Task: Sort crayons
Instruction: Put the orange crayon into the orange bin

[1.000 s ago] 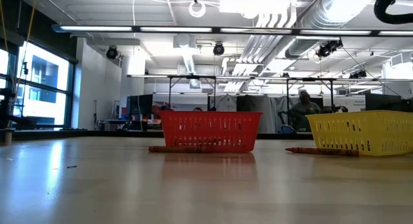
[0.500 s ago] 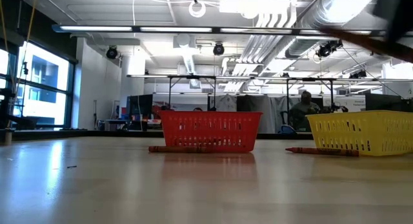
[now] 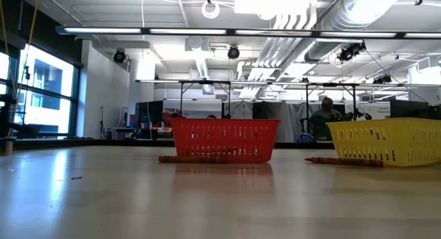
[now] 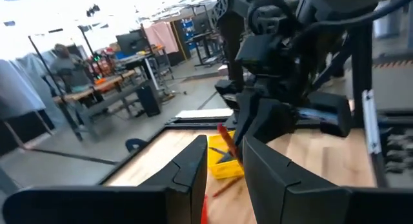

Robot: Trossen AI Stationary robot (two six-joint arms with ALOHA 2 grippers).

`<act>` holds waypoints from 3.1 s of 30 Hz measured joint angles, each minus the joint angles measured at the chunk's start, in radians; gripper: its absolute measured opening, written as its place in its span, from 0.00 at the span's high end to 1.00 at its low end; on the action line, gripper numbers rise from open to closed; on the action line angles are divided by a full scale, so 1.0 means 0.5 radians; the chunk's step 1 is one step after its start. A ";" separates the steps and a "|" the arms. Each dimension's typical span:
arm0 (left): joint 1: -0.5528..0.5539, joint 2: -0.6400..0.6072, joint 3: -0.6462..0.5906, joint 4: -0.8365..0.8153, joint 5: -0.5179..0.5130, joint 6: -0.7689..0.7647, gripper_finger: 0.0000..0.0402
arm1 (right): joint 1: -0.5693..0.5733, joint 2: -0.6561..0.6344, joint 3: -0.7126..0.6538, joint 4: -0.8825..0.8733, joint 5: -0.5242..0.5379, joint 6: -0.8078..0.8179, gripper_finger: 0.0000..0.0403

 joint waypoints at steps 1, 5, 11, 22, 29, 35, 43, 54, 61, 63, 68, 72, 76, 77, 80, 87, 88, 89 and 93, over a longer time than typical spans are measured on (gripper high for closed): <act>0.001 -0.001 -0.013 0.003 0.004 -0.054 0.79 | -0.001 0.008 -0.005 0.093 0.006 -0.083 1.00; 0.059 0.000 -0.118 -0.009 0.044 -0.250 0.79 | 0.001 0.026 -0.042 0.464 -0.014 -0.383 1.00; 0.165 0.001 -0.184 0.006 0.101 -0.343 0.79 | 0.002 0.025 -0.078 0.683 -0.076 -0.533 1.00; 0.415 0.000 -0.183 0.063 0.678 -0.224 0.75 | 0.000 0.025 -0.078 0.677 -0.099 -0.573 1.00; 0.472 0.000 -0.183 0.202 0.785 -0.014 0.64 | 0.010 0.025 -0.078 0.607 -0.104 -0.573 1.00; 0.473 0.000 -0.183 0.299 0.847 0.038 0.58 | 0.012 0.024 -0.078 0.598 -0.119 -0.574 1.00; 0.486 0.000 -0.183 0.302 0.915 0.036 0.57 | 0.018 0.024 -0.078 0.567 -0.106 -0.575 1.00; 0.439 0.000 -0.180 0.341 0.954 0.053 0.57 | 0.038 0.024 -0.078 0.513 0.063 -0.566 1.00; 0.471 0.000 -0.180 0.340 0.946 0.054 0.57 | 0.008 0.024 -0.078 0.513 -0.065 -0.514 1.00; 0.497 0.000 -0.180 0.342 0.942 0.054 0.57 | 0.011 0.024 -0.078 0.516 -0.075 -0.513 1.00; 0.573 0.000 -0.180 0.357 0.964 0.054 0.57 | 0.002 0.024 -0.078 0.514 -0.100 -0.514 1.00; 0.638 0.000 -0.180 0.439 1.132 0.094 0.57 | -0.001 0.024 -0.078 0.498 -0.096 -0.517 1.00; 0.648 0.000 -0.180 0.446 1.163 0.104 0.62 | 0.001 0.024 -0.078 0.489 -0.103 -0.518 1.00; 0.648 0.000 -0.180 0.446 1.165 0.104 0.66 | 0.001 0.024 -0.078 0.486 -0.097 -0.518 1.00; 0.646 0.000 -0.180 0.447 1.182 0.104 0.81 | 0.001 0.024 -0.078 0.487 -0.095 -0.518 1.00; 0.620 0.000 -0.180 0.444 1.169 0.121 0.96 | 0.000 0.024 -0.078 0.497 -0.109 -0.511 0.95; 0.619 0.000 -0.180 0.439 1.164 0.122 0.97 | 0.000 0.024 -0.078 0.494 -0.110 -0.513 0.93; 0.614 0.000 -0.180 0.437 1.164 0.121 0.98 | 0.000 0.024 -0.078 0.488 -0.117 -0.520 0.91; 0.584 -0.010 -0.180 0.391 1.084 0.128 0.99 | 0.010 -0.016 -0.076 0.367 -0.282 -0.504 0.79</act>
